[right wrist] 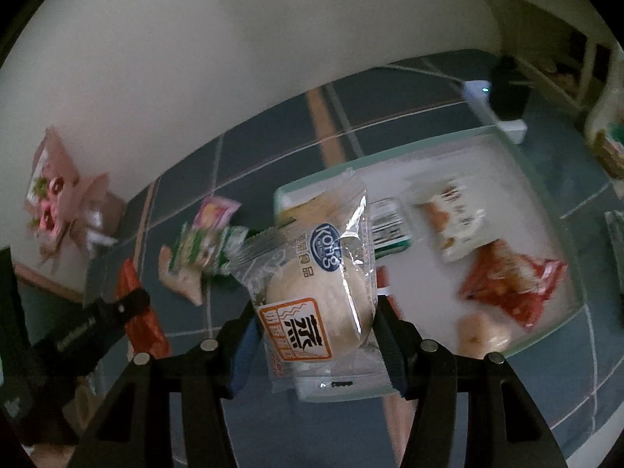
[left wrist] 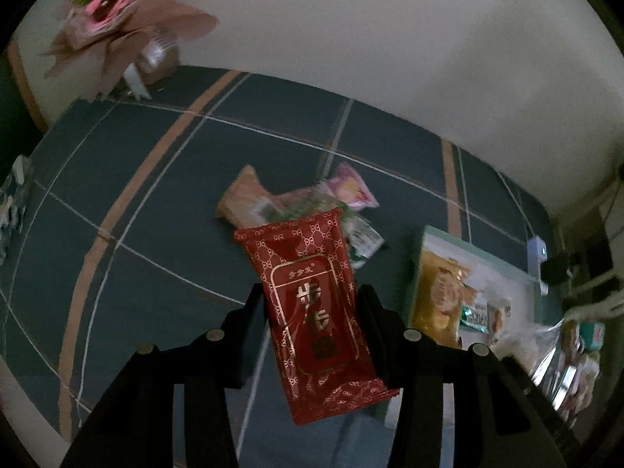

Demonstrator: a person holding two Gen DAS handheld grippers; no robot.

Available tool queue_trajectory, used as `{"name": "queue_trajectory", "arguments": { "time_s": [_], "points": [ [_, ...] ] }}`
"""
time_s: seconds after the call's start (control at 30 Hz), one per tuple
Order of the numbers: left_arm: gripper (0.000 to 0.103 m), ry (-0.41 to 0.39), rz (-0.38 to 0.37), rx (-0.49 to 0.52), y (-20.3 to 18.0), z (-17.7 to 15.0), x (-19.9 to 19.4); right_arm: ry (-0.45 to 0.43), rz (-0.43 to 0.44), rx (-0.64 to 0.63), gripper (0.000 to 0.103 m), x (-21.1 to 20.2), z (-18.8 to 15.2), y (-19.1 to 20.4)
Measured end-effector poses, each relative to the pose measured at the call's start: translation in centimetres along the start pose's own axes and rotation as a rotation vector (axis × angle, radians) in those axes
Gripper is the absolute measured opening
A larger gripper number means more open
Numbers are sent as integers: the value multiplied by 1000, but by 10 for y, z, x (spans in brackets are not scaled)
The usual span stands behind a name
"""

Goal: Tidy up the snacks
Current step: 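Carry the red packet and steamed bun over the white tray with both grippers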

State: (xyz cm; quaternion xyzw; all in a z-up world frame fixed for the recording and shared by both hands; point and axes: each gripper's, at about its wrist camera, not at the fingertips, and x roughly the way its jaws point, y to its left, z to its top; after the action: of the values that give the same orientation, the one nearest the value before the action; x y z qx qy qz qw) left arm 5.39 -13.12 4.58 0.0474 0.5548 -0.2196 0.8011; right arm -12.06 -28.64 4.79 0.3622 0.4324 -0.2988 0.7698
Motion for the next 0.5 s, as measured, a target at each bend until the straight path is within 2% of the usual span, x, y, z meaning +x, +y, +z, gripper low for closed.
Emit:
{"name": "queue_trajectory", "arguments": {
  "time_s": [0.2, 0.33, 0.5],
  "points": [
    [49, 15, -10, 67, -32, -11, 4, -19, -24, 96, 58, -8, 13, -43],
    [49, 31, -17, 109, -53, -19, 8, -39, -91, 117, 58, -14, 19, -66],
    [49, 47, -31, 165, -78, -31, 12, -51, -129, 171, 58, -16, 26, -95]
  ]
}}
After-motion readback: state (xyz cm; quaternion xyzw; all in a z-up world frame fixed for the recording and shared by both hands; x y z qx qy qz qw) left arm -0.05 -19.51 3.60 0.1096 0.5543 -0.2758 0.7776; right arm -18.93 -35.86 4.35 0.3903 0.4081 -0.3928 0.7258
